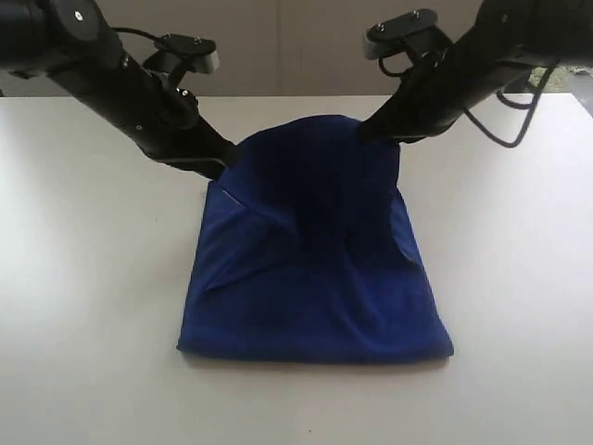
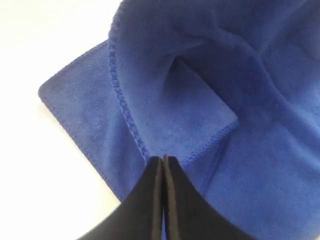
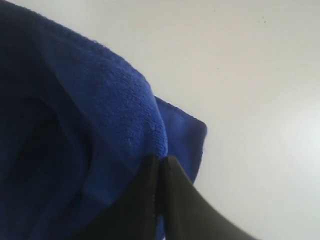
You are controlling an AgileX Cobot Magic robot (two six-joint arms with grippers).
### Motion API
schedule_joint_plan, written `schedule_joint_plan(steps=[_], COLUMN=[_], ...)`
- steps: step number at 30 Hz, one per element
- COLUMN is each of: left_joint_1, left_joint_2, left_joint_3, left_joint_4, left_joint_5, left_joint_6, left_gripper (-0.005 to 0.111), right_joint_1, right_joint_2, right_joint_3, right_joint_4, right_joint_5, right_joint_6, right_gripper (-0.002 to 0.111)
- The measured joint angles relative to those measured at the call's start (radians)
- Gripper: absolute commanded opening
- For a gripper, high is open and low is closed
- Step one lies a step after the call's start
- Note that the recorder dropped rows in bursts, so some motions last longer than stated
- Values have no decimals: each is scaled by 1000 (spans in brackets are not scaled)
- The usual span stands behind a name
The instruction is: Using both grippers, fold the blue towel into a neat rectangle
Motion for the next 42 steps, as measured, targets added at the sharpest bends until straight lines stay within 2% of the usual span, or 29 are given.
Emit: schedule_joint_plan(steps=[8,16,23,27,31,42], left_joint_1=[0,-14,-140,-199,-243,-370], left_joint_2=[-132,-288,-387,-443,-516,-708], left_joint_3=[0,8,100,133,152,162], left_joint_4=[29,34,40,130,191,202], left_joint_5=[191,269,281,274,286,412], left_joint_6=[43,56,55,-19,-87,-183], left_gripper=[0,0,0,0,0,0], right_joint_1=[0,0,28,69,95,129], right_joint_2=[-216,-480,-643,-744,-849,-1084], right_joint_3=[118,288,411,457,492,513], right_joint_4=[-37,-39,-39,-39,-39,-7], right_joint_5=[31,38,85,94,124,277], right_joint_6=[-34,-42,-67,-68,-71,-105], right_gripper=[0,0,0,0,0,0])
